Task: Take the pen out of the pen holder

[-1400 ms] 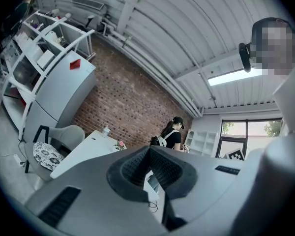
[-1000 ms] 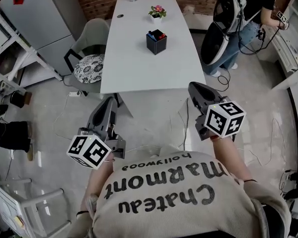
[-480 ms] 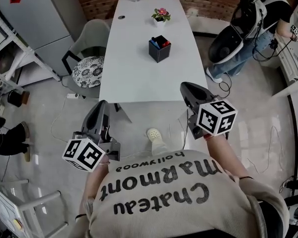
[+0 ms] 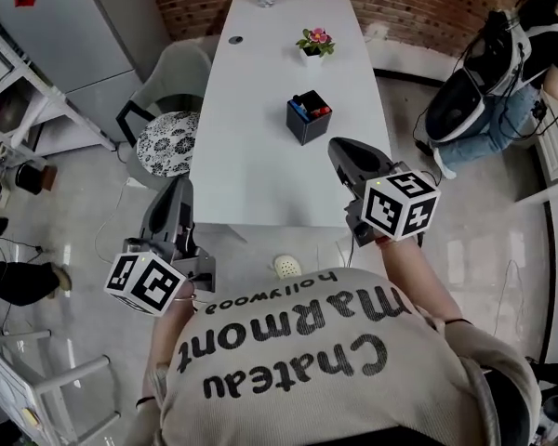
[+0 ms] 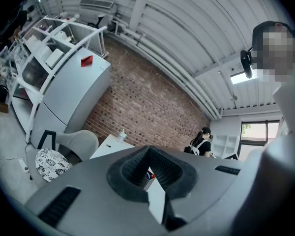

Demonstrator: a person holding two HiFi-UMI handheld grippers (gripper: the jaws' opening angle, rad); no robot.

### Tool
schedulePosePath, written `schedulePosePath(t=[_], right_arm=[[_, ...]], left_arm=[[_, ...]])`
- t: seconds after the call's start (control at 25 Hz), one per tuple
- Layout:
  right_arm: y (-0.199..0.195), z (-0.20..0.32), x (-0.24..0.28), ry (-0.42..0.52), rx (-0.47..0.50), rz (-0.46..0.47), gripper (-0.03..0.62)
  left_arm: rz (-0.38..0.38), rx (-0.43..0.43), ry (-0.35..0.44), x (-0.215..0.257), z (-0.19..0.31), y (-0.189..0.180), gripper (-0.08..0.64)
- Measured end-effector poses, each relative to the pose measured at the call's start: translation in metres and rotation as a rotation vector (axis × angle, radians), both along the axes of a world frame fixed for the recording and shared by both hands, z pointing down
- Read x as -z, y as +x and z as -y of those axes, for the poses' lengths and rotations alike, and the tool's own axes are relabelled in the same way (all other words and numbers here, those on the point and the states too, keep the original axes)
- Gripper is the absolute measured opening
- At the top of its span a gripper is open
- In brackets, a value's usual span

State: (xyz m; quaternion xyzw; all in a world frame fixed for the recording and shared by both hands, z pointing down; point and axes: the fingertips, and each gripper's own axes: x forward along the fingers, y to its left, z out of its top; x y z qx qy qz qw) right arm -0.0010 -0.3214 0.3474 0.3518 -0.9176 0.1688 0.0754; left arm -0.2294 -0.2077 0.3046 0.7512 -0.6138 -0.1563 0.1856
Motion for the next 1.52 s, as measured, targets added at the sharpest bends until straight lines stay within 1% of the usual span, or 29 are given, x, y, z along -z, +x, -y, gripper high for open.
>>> schedulePosePath(t=[0.28, 0.48, 0.64, 0.76, 0.88, 1.0, 1.2, 1.28, 1.44, 1.52], right_arm=[[-0.006, 0.070, -0.006, 0.023, 0.026, 0.033, 0.003], [-0.010, 0.103, -0.030, -0.014, 0.035, 0.026, 0.003], [-0.017, 0.120, -0.052, -0.046, 0.053, -0.005, 0.003], [-0.021, 0.129, -0.064, -0.051, 0.083, -0.059, 0.012], [-0.025, 0.142, -0.070, -0.044, 0.111, -0.102, 0.032], [-0.032, 0.156, -0.075, -0.037, 0.157, -0.152, 0.051], [-0.040, 0.178, -0.088, -0.023, 0.238, -0.268, 0.066], [-0.045, 0.182, -0.095, -0.030, 0.300, -0.322, 0.078], [-0.059, 0.182, -0.114, -0.055, 0.475, -0.440, 0.081], [-0.063, 0.184, -0.123, -0.052, 0.531, -0.494, 0.081]], left_arm=[[0.009, 0.070, 0.016, -0.008, 0.044, -0.012, 0.002], [-0.006, 0.077, -0.005, -0.029, 0.068, -0.011, 0.002], [-0.031, 0.092, -0.032, -0.040, 0.081, -0.016, 0.001], [-0.037, 0.095, -0.043, -0.039, 0.087, -0.018, 0.002], [-0.021, 0.101, -0.041, -0.035, 0.091, -0.022, 0.002], [-0.009, 0.125, -0.052, -0.037, 0.088, -0.030, 0.000], [-0.033, 0.171, -0.080, -0.046, 0.081, -0.044, 0.002], [-0.030, 0.180, -0.082, -0.047, 0.079, -0.048, 0.002], [-0.035, 0.207, -0.091, -0.048, 0.075, -0.056, 0.002], [-0.036, 0.214, -0.097, -0.049, 0.075, -0.059, 0.002]])
